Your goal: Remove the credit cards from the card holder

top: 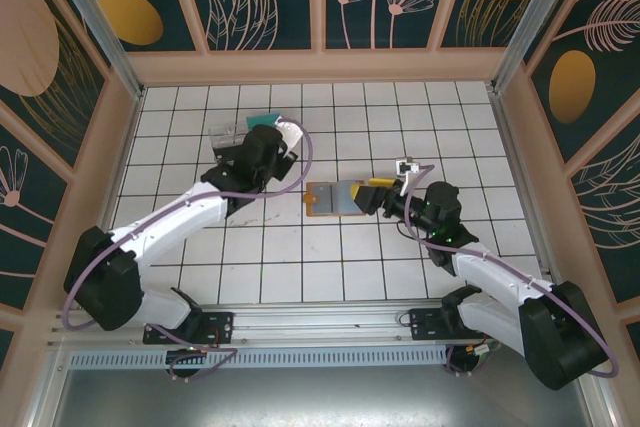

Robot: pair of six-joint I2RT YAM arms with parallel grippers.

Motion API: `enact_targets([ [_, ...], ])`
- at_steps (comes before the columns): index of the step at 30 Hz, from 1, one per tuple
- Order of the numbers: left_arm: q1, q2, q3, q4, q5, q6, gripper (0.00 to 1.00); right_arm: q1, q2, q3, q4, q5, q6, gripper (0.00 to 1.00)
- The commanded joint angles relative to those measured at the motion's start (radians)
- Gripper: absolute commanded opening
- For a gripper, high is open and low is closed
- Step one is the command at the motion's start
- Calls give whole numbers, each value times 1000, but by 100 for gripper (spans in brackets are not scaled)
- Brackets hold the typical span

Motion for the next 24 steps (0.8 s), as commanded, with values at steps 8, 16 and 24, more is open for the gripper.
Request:
enact_targets([
  [8,196,94,52,61,106,589,0,5,-16,4,-46,43,14,99],
  [16,298,162,112,49,295,823,0,5,20,5,-41,54,10,99],
  [24,303,228,120,82,268,922,0,6,82,14,-30,52,11,99],
])
